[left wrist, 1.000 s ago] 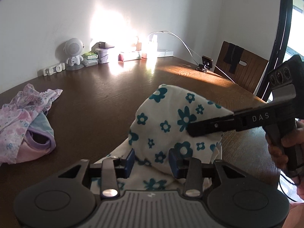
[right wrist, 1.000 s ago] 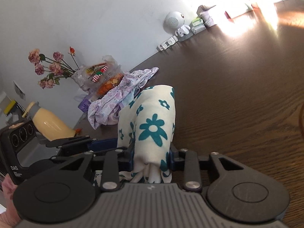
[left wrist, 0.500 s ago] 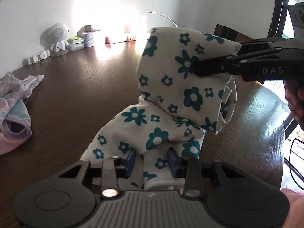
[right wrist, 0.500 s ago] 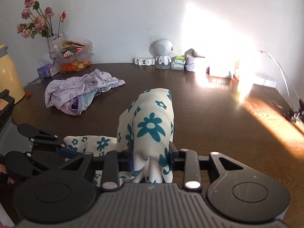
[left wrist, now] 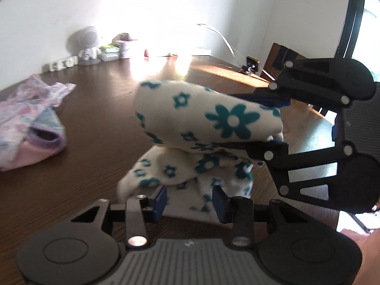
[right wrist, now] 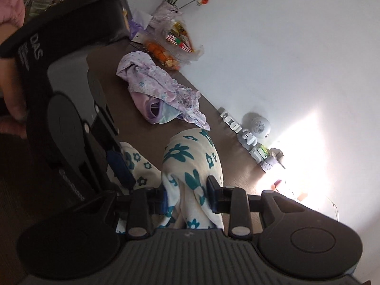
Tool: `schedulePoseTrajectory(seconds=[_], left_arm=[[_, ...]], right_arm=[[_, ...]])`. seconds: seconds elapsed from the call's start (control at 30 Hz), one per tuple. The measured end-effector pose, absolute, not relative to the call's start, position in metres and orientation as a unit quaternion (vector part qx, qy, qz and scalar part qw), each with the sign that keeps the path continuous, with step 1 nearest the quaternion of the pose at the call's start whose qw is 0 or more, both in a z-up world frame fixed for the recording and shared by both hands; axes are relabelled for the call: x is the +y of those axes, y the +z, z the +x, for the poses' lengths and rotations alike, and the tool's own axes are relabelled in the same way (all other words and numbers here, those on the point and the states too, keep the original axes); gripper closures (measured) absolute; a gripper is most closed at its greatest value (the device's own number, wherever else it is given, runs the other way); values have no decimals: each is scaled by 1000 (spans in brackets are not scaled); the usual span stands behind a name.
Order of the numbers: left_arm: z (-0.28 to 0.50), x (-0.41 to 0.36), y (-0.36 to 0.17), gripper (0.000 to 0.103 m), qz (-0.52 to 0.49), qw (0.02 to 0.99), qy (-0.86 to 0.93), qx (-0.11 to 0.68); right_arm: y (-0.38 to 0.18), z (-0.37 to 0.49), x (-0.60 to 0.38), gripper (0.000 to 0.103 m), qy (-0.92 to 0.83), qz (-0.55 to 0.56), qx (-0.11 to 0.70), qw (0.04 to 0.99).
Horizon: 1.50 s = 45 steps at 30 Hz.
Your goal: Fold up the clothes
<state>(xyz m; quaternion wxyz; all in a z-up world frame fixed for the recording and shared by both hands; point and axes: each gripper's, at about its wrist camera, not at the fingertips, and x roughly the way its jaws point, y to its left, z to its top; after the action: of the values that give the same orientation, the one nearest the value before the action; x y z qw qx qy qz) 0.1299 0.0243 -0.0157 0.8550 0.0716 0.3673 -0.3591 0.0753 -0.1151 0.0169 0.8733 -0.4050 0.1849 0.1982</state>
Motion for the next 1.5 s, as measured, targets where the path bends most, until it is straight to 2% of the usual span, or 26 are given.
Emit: schedulePoseTrajectory(seconds=[0.23,0.47,0.57,0.63,0.8,0.93,1.0,1.1,1.2,1.5], left_arm=[[124,75,8,62,55,891,-288,346],[125,73,26,61,42,904,-282,320],[132,61,29,62,36,905,-286,312],[139,51,30,62,36,907,-287,306],[162,31,30,62,30,903,-306,301],[184,25,22,63,-7,879,-333,342],[181,19,20,64,8,877,-334,346],[165,13,18,64,45,879,-332,340],[154,8,10,64,62,881,-321,342],[151,7,-10,64,50,885,-306,347]], right_arm=[[-12,58,-93,70,245,-488,171,820],[-38,41,-84,67,273,-534,158,785],[-34,34,-89,57,281,-533,144,785],[-20,32,-98,48,296,-498,155,800],[34,44,-150,46,321,-307,214,870],[54,72,-198,44,296,-140,246,912],[54,90,-215,44,289,-65,264,918],[39,111,-226,47,277,-14,292,915],[18,127,-231,69,288,9,321,902],[-5,118,-224,69,289,-19,308,906]])
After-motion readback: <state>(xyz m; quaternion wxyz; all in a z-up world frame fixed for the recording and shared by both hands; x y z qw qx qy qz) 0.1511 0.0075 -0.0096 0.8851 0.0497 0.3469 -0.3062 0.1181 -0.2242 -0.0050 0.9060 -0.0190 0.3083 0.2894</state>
